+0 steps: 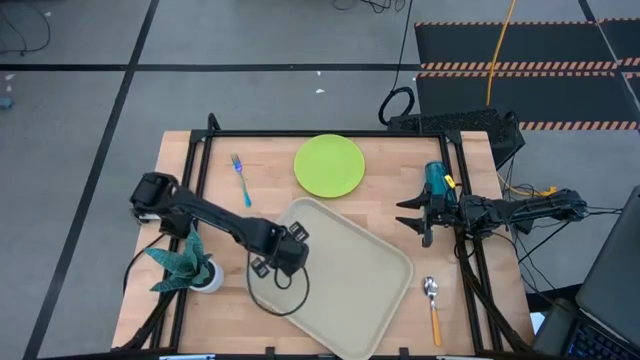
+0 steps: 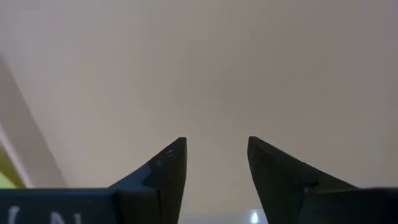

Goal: Pick and place plate/cup/fork/spoon on tray
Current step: Move the gray serving tray to the center of the table

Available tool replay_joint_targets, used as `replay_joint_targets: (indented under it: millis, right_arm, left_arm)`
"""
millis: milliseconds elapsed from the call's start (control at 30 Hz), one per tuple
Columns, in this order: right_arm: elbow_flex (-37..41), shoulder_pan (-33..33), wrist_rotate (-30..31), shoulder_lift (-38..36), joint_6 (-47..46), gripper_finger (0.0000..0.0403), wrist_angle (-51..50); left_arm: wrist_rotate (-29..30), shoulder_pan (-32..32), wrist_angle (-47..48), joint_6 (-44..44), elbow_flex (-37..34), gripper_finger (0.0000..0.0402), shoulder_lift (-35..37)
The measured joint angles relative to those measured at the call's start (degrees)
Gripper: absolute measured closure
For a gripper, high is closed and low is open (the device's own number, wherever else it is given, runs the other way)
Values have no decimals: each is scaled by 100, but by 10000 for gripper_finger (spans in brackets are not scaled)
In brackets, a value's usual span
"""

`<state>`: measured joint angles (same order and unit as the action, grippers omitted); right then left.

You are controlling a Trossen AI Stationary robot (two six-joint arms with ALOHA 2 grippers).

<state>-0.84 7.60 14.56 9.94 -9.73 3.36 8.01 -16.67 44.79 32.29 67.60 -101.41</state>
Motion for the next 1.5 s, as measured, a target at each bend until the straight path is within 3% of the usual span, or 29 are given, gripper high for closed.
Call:
replay_joint_targets:
  millis: [100,333,567,900,1033,1200,1400,1500]
  right_arm:
    - [0,0,16,25,-3,204,13]
    - [0,0,46,166,-5,204,105]
    - [0,0,72,257,27,204,120]
    - [0,0,72,290,41,204,144]
    - [0,0,66,290,5,204,146]
    - [0,0,62,290,-8,204,148]
    - [0,0,58,290,-10,204,157]
    - [0,0,58,290,-10,204,163]
  left_arm:
    - [1,98,-76,-358,-64,253,-173]
    - [-690,223,-135,-595,-30,290,-724]
    - [-1050,499,38,-2305,2,323,-1018]
    - [-1371,770,228,-3934,-3,395,-1012]
    - [-1477,774,453,-4297,-7,393,-1012]
    - [-1494,744,593,-3955,-37,398,-832]
    - [-1320,1038,501,-4836,-14,397,-517]
    - [-1293,1150,476,-4484,32,397,-307]
